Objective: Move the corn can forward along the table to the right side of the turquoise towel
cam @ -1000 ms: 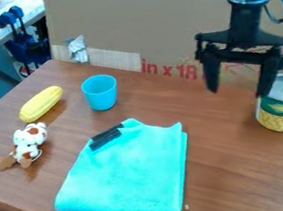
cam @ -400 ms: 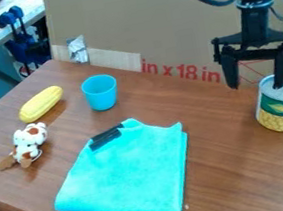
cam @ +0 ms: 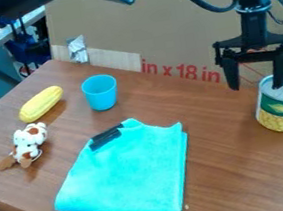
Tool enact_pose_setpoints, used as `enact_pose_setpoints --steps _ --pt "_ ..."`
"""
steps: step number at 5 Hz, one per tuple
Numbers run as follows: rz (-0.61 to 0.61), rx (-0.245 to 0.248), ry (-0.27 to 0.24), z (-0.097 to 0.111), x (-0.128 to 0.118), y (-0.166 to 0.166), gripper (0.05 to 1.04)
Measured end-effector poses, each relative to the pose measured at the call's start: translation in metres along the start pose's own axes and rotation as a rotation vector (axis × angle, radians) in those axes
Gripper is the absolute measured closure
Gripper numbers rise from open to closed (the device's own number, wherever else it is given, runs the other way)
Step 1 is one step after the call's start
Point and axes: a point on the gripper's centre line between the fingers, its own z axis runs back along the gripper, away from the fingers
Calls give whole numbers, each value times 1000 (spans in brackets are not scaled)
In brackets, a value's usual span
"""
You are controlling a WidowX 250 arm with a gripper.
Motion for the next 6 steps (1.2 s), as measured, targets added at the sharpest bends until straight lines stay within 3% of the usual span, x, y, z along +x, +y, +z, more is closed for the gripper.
enact_pose_setpoints --steps 1,4,5,6 --pt "-7 -5 -28 1 5 -6 82" --pt "-6 27 -42 -23 28 -8 82" --pt "40 -11 -55 -29 24 -7 82" --pt "54 -2 18 -29 -2 0 82"
